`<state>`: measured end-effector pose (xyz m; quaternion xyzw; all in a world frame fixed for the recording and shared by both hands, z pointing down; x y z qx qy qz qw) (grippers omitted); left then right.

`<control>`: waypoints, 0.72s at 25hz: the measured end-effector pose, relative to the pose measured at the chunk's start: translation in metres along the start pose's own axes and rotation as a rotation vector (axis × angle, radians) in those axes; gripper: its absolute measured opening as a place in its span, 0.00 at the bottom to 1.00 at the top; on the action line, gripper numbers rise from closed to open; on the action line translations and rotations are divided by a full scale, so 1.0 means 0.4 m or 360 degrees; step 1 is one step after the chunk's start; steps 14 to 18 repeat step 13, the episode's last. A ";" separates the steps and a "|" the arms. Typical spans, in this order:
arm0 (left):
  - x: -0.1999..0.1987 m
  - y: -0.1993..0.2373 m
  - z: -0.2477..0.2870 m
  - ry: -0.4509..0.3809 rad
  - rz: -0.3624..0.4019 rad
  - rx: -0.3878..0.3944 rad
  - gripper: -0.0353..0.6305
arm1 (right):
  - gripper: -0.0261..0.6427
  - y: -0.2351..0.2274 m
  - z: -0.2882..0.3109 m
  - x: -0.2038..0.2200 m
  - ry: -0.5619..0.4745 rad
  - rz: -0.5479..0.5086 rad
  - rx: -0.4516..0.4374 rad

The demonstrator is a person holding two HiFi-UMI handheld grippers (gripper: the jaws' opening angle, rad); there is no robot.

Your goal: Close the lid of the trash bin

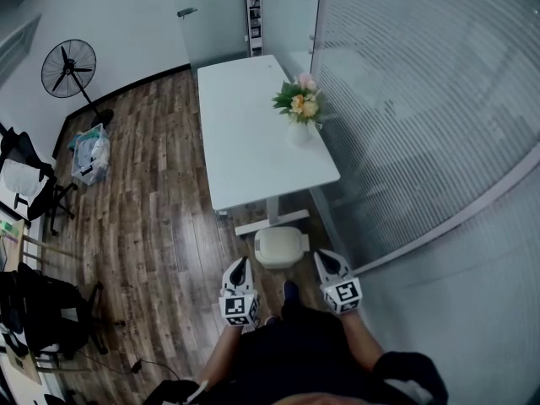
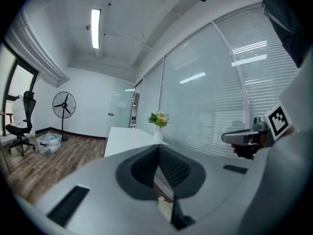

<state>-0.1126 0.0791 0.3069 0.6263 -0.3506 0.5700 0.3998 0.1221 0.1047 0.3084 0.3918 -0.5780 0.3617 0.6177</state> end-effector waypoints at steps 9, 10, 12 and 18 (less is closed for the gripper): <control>0.013 0.006 -0.005 0.0042 -0.0035 0.0003 0.06 | 0.04 0.000 0.006 -0.010 -0.0011 0.0065 -0.0001; 0.014 0.007 -0.005 0.0046 -0.0033 0.0005 0.06 | 0.04 0.003 0.006 -0.009 0.0005 0.0032 -0.0017; 0.018 0.009 -0.006 0.0054 -0.0032 0.0009 0.06 | 0.04 0.011 0.007 -0.009 0.0028 -0.0009 -0.0040; 0.019 0.010 -0.005 0.0057 -0.0032 0.0011 0.06 | 0.04 0.016 0.007 -0.010 0.0036 -0.0022 -0.0050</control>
Point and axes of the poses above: the fingertips, and each gripper's own axes: z forward along the fingers, y to its left, x out of its underside, the point moved 2 cm from there along -z, backward along the fingers, and after that the axes turned 9 degrees about -y, right-handed, at the moved point
